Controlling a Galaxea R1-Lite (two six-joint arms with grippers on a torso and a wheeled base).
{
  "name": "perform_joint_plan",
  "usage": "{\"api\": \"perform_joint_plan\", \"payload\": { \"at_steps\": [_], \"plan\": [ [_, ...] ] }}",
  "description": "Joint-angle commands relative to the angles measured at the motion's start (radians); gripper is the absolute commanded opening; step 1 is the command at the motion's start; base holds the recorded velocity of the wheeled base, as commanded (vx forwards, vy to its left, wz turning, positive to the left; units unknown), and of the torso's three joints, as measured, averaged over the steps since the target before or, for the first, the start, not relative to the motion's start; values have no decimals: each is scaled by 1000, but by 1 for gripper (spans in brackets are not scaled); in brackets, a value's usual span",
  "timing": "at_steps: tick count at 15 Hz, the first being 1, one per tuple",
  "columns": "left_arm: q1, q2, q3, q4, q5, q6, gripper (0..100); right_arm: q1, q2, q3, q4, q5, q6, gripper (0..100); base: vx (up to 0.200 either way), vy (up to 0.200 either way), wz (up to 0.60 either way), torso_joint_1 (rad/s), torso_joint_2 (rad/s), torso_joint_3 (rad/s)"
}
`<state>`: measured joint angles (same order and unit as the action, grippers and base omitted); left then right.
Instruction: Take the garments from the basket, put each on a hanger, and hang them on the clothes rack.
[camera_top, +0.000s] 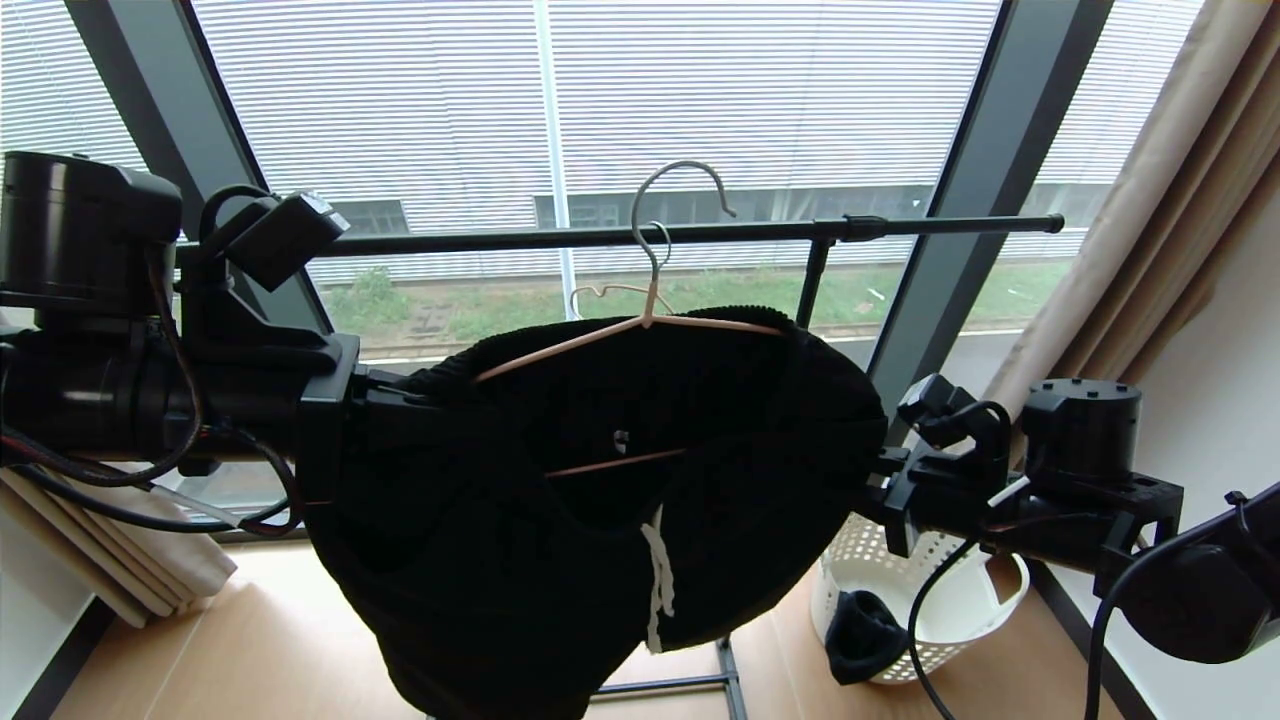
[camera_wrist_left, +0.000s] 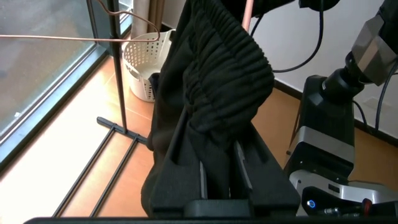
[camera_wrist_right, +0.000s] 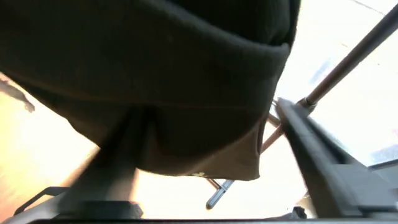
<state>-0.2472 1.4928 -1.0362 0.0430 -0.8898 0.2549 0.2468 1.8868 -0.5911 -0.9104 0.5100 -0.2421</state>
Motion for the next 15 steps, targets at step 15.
{"api": "perform_joint_plan", "payload": {
  "at_steps": [15],
  "plan": [
    [74, -55, 44, 0, -1, 0, 0, -57, 9, -6, -1, -1, -45, 0, 0, 0, 0, 0, 0, 0]
  ]
}}
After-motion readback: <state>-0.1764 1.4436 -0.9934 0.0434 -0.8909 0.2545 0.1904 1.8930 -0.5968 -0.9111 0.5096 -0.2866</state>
